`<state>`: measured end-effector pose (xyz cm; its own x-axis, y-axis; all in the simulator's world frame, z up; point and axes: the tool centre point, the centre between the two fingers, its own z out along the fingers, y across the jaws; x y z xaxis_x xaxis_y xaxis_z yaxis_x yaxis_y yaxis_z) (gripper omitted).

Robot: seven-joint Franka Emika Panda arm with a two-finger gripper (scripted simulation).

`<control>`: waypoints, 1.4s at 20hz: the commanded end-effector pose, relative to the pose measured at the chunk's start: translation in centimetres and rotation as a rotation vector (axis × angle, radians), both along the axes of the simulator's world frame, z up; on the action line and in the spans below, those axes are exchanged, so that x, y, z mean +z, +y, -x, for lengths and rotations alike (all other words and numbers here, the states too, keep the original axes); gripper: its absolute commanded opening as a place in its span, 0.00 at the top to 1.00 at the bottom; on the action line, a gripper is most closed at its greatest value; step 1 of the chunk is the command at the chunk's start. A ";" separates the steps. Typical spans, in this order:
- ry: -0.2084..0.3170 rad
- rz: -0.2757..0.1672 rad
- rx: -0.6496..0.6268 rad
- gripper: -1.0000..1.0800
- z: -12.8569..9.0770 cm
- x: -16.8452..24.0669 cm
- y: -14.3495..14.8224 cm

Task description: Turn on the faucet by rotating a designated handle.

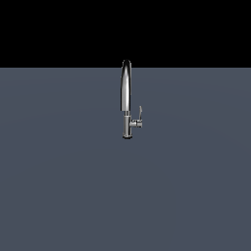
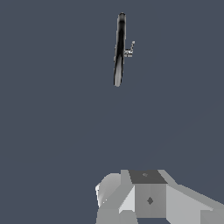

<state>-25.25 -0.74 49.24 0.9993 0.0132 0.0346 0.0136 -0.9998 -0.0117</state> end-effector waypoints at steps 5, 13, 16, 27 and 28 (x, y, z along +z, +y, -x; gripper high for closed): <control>0.005 -0.005 -0.005 1.00 -0.2 0.0 0.0; 0.043 -0.043 -0.044 1.00 -2.0 -0.3 0.2; 0.068 -0.068 -0.069 1.00 -3.2 -0.4 0.2; 0.200 -0.199 -0.202 1.00 -9.2 -1.9 0.1; 0.213 -0.212 -0.215 1.00 -9.8 -2.0 0.1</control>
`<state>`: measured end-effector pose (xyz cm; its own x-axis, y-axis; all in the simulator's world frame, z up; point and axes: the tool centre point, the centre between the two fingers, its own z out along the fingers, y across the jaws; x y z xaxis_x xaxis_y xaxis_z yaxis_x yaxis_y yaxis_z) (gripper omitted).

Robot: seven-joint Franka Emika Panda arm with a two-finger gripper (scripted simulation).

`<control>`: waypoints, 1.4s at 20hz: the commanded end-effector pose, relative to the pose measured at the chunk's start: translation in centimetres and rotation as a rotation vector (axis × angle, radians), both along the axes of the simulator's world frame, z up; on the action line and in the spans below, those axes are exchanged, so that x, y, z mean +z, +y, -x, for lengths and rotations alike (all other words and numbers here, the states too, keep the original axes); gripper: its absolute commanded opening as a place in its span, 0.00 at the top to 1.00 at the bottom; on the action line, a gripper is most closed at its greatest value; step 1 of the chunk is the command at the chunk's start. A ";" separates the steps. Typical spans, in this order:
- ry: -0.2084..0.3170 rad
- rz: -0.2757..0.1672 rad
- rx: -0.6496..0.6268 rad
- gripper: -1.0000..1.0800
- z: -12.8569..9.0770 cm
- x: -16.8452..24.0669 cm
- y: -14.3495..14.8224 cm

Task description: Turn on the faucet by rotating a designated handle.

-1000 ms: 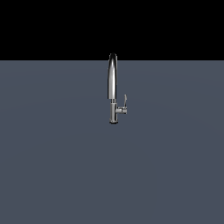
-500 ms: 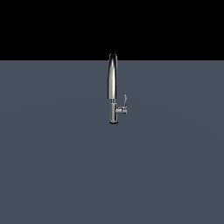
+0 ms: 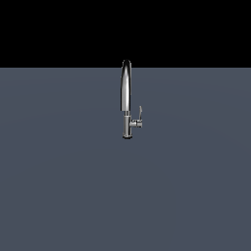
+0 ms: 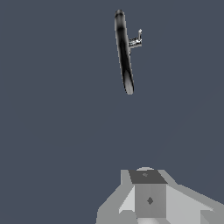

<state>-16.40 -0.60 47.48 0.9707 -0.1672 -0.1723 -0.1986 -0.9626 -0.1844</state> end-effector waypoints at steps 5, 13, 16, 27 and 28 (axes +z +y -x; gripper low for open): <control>0.086 -0.087 -0.088 1.00 -3.8 -1.3 -0.3; 0.195 -0.198 -0.197 1.00 -8.4 -3.5 -1.1; 0.237 -0.241 -0.239 1.00 -10.1 -4.5 -1.4; 0.395 -0.405 -0.397 1.00 -15.8 -8.9 -2.9; 0.410 -0.420 -0.411 1.00 -16.2 -9.4 -3.1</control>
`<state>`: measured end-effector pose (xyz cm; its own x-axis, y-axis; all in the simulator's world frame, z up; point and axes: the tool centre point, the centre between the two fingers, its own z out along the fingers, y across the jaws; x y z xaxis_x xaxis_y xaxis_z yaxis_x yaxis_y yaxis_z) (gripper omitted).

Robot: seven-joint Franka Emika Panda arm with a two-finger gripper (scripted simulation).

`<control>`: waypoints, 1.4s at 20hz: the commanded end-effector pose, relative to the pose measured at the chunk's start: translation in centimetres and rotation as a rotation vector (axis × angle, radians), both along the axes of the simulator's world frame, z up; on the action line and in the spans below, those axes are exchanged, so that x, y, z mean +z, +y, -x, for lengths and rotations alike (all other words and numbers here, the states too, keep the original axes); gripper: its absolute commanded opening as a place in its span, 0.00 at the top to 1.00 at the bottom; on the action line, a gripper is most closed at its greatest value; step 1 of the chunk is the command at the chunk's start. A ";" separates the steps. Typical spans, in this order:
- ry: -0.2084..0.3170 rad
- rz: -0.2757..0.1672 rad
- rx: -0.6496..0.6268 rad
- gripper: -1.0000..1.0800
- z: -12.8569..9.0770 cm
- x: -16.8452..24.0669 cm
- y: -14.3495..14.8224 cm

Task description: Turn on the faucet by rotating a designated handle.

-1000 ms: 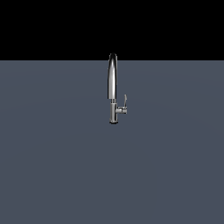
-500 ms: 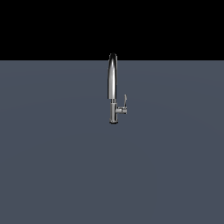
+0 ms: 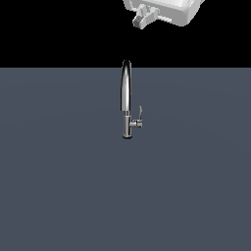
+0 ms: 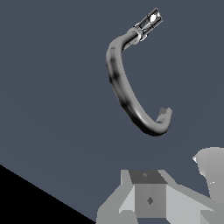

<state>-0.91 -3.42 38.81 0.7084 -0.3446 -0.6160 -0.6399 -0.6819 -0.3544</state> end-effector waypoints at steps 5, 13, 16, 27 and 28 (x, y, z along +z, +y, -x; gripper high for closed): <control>0.100 -0.105 -0.100 1.00 -3.1 -3.3 -1.0; 0.233 -0.245 -0.234 1.00 -6.5 -8.2 -2.2; 0.288 -0.302 -0.289 1.00 -7.7 -10.4 -2.6; 0.503 -0.524 -0.507 1.00 -10.9 -19.6 -3.4; 0.520 -0.541 -0.524 1.00 -11.1 -20.4 -3.4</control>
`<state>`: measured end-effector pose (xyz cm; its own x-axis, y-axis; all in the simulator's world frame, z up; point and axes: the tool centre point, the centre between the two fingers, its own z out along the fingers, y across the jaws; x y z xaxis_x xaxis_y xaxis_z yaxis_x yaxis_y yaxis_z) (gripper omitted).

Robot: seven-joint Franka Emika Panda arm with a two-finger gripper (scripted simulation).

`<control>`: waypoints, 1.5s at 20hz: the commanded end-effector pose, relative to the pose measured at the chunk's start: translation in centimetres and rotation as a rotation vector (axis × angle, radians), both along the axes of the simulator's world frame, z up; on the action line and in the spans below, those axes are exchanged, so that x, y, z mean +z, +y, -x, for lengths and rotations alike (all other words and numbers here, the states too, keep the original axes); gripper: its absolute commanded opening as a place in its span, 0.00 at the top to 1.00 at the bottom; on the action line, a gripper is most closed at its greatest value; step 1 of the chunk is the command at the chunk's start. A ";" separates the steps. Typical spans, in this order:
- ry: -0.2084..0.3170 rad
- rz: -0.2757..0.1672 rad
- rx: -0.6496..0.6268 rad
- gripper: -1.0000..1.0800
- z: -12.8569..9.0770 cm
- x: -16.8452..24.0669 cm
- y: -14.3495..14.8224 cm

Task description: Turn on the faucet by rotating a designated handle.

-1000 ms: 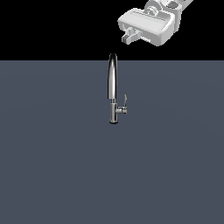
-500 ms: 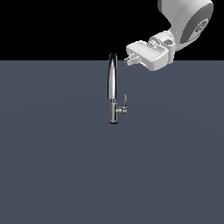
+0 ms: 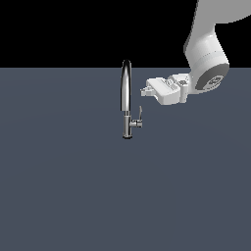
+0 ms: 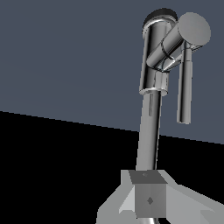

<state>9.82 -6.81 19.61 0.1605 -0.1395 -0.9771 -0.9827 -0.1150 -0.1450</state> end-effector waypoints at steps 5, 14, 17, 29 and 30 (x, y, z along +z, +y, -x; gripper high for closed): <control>0.099 -0.100 -0.100 1.00 -0.8 -4.4 0.2; 0.151 -0.153 -0.153 1.00 -1.1 -6.8 0.6; 0.151 -0.153 -0.153 1.00 -1.1 -6.8 0.6; 0.150 -0.152 -0.152 1.00 1.1 -6.3 0.8; 0.150 -0.152 -0.152 1.00 1.3 -6.2 0.8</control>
